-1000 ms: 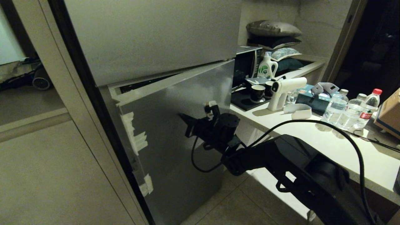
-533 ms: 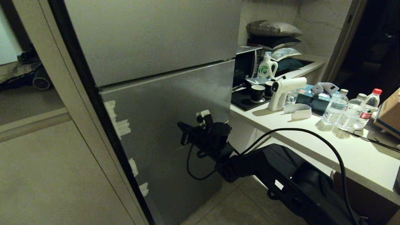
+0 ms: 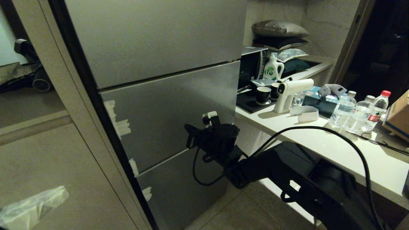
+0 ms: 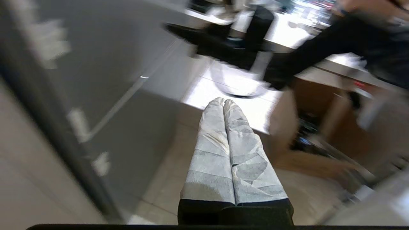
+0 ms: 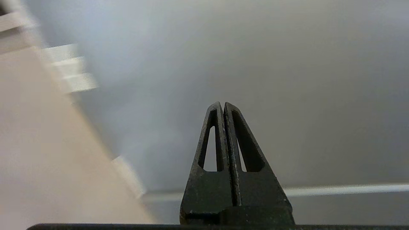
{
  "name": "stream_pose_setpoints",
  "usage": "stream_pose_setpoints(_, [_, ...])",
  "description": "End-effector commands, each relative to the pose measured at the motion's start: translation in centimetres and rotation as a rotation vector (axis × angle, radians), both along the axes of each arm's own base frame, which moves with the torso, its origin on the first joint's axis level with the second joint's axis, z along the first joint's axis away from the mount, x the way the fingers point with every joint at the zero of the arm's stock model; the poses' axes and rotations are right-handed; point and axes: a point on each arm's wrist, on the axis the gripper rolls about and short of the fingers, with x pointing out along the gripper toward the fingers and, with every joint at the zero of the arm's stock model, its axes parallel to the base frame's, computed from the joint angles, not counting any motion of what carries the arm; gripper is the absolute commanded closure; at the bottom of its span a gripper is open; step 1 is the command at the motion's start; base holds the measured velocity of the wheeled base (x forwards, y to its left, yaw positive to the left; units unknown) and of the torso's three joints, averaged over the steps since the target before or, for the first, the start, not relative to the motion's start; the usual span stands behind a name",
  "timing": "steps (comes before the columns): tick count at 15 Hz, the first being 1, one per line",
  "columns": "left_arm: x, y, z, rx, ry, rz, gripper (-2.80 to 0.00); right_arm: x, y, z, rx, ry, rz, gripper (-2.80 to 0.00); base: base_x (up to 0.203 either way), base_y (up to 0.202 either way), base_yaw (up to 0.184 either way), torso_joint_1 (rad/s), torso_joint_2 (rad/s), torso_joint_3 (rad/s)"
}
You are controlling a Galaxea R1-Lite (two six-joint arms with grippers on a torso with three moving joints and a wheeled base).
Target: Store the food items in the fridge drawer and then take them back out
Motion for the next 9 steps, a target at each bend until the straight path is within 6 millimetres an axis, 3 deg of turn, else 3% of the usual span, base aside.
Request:
stream_pose_setpoints(1, [-1.8, 0.2, -0.6, 0.002, -0.061, 0.081, 0.00, -4.2, -1.6, 6.6, 0.020, -0.026, 0.028, 0.00, 0.000, 0.000, 0.000, 0.000, 0.00, 0.000])
stream_pose_setpoints(4, [-3.9, 0.6, -3.0, 0.038, -0.036, 0.182, 0.00, -11.1, -5.7, 12.5, 0.007, -0.015, 0.061, 0.00, 0.000, 0.000, 0.000, 0.000, 0.00, 0.000])
stream_pose_setpoints(6, [-4.8, 0.8, -5.4, 0.114, 0.032, 0.249, 0.00, -16.2, -10.0, 16.1, 0.003, -0.003, 0.044, 0.00, 0.000, 0.000, 0.000, 0.000, 0.00, 0.000])
stream_pose_setpoints(9, [-5.4, 1.1, -7.9, 0.161, 0.074, 0.354, 0.00, -23.1, -17.4, 19.5, 0.017, -0.001, -0.077, 0.00, 0.000, 0.000, 0.000, 0.000, 0.00, 0.000])
